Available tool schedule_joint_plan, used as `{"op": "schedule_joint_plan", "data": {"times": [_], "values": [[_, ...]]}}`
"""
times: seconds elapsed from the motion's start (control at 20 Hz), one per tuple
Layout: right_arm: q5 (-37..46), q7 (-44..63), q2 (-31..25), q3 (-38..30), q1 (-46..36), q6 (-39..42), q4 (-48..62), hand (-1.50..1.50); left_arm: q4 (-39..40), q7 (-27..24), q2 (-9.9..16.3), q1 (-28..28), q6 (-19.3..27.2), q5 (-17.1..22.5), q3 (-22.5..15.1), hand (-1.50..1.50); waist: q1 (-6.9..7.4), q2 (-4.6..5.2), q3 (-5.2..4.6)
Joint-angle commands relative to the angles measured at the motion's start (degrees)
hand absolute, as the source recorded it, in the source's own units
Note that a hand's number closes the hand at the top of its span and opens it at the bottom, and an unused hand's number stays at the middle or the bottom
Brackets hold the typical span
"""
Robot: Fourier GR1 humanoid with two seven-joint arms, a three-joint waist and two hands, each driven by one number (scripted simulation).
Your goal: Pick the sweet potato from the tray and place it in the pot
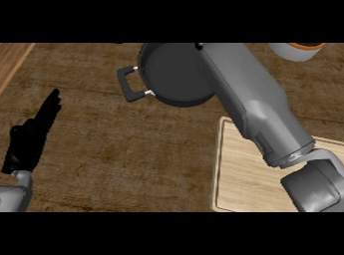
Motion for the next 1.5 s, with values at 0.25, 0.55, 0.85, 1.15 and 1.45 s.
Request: {"op": "schedule_joint_plan", "data": {"times": [0.25, 0.55, 0.85, 1.15, 1.45], "values": [[-5.3, -1.4, 0.8, -8.5, 2.7, -16.0, 2.2, -1.50, 1.0, -0.2, 0.5, -0.6, -0.7, 0.4, 1.0, 0.00, 0.08, 0.70, 0.09], [-5.6, -6.1, 0.0, -10.1, 1.0, -20.1, 4.0, -1.50, 0.4, -0.2, -1.2, 0.2, 0.4, -1.0, -0.7, 0.00, 0.13, 0.47, 0.06], [-4.9, -9.8, 1.1, -11.1, 1.0, -37.4, -2.7, -1.50, -0.6, -0.4, -0.9, 1.7, 0.4, -1.2, -0.7, 0.00, 0.25, -0.13, 0.14], [-12.0, -14.3, 2.3, -13.9, 1.4, -44.3, -2.0, -1.50, -0.2, 0.9, -1.6, 0.1, 1.0, -1.8, -0.9, 0.00, -0.35, -0.56, 0.13], [-25.1, -21.1, 2.3, -8.8, 2.7, -46.6, -2.3, -1.50, 0.4, 0.0, -0.3, 1.1, -0.7, 0.0, 1.5, 0.00, -0.36, -1.65, 0.11]]}}
